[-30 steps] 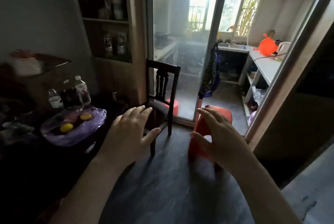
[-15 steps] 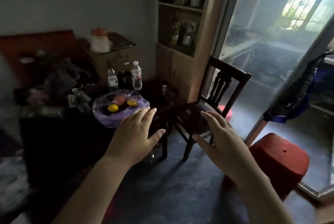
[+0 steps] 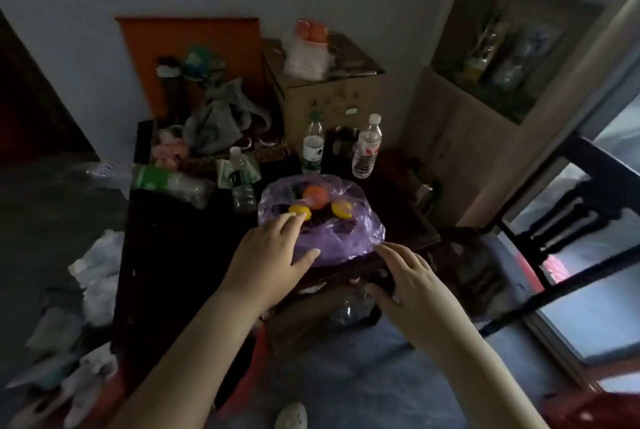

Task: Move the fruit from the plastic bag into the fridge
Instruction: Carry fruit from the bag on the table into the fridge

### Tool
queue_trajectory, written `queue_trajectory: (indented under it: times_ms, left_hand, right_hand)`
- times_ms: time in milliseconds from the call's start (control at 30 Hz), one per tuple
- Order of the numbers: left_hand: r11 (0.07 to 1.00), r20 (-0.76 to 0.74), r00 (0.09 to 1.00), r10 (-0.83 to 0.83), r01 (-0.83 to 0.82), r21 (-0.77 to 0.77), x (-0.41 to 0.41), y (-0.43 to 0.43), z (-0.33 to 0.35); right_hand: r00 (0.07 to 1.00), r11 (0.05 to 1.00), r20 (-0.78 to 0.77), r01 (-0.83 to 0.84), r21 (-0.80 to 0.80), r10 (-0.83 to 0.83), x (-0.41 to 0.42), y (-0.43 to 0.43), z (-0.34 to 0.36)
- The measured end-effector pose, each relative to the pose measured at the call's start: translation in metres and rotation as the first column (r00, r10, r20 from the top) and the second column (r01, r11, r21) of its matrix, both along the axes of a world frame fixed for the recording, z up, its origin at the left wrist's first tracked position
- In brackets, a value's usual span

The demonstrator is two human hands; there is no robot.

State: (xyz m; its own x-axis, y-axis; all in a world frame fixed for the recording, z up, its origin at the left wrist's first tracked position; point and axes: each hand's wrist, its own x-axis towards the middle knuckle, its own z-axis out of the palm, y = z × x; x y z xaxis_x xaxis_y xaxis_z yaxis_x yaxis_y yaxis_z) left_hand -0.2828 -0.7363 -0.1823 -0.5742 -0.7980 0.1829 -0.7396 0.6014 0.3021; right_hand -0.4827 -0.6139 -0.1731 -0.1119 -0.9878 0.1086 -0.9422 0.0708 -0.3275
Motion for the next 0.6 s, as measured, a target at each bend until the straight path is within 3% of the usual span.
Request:
queue_trajectory:
  times_ms: [233, 467, 600]
  left_hand:
    - [0.985, 0.115, 0.993, -0.032, 0.012, 0.171, -0.032, -0.105, -0.047]
    - [0.943, 0.227, 0.974, -0.027, -0.050, 0.328, -0.055, -0.155, -0.104]
    - [0.923, 0.219, 0.976, 0.013, -0.096, 0.374, -0.069, -0.172, -0.128]
  right_hand:
    - [0.998, 0.996, 0.029, -0.061, 0.068, 0.059, -0.016, -0.110, -0.034]
    - [0.987, 0.953, 0.113, -0.141, 0.268, 0.114, -0.042, -0.179, -0.081]
    - [0.972, 0.891, 0.147, -0.226, 0.393, 0.182, -0.062, -0.226, -0.120]
